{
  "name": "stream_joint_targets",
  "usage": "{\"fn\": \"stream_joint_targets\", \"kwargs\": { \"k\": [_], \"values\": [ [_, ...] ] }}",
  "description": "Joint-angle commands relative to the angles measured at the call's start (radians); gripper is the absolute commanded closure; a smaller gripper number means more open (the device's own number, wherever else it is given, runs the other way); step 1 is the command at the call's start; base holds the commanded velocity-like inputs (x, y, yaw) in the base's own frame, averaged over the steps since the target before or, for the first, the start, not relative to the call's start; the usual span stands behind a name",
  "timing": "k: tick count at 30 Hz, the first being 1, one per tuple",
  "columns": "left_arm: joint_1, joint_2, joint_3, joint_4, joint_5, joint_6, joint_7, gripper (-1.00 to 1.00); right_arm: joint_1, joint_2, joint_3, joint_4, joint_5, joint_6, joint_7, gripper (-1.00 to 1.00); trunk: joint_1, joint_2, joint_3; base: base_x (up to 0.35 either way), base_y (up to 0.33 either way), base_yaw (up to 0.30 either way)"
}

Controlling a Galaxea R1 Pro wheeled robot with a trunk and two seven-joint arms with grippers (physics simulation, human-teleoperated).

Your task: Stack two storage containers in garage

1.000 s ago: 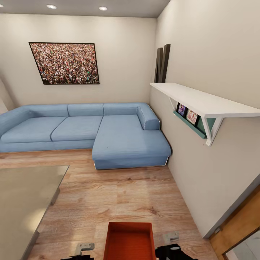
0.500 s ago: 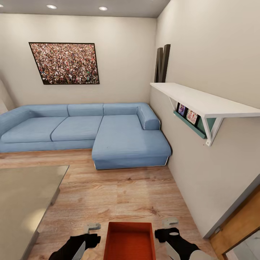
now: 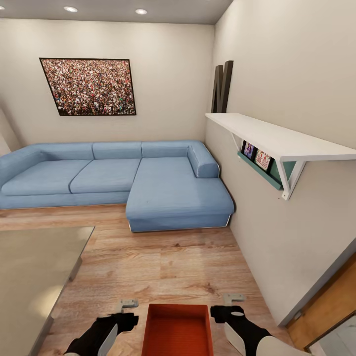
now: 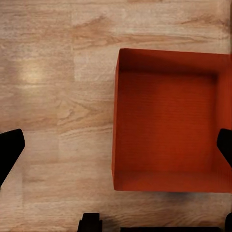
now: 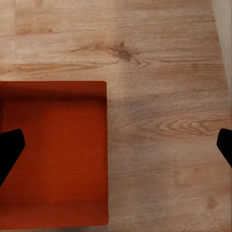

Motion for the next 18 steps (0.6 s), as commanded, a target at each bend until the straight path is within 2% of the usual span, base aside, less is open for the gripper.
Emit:
{"fn": "stream_joint_targets", "kwargs": {
  "k": [1, 9, 18],
  "values": [
    [0.0, 0.0, -0.001, -0.011, 0.004, 0.006, 0.002, -1.0, -0.001, -0.001, 0.009, -0.003, -0.006, 0.008, -0.004, -1.0, 0.0, -0.001, -0.001, 0.0, 0.0, 0.0],
    [0.0, -0.002, 0.001, -0.035, 0.006, 0.007, 0.013, -1.0, 0.0, -0.012, 0.01, -0.015, -0.006, 0.032, 0.004, -1.0, 0.0, -0.001, -0.001, 0.0, 0.0, 0.0],
    [0.0, -0.001, 0.0, -0.033, 0.007, 0.007, 0.016, -1.0, 0.0, -0.004, 0.01, -0.018, 0.0, 0.033, 0.002, -1.0, 0.035, -0.064, -0.029, 0.0, 0.0, 0.0]
  ]
}}
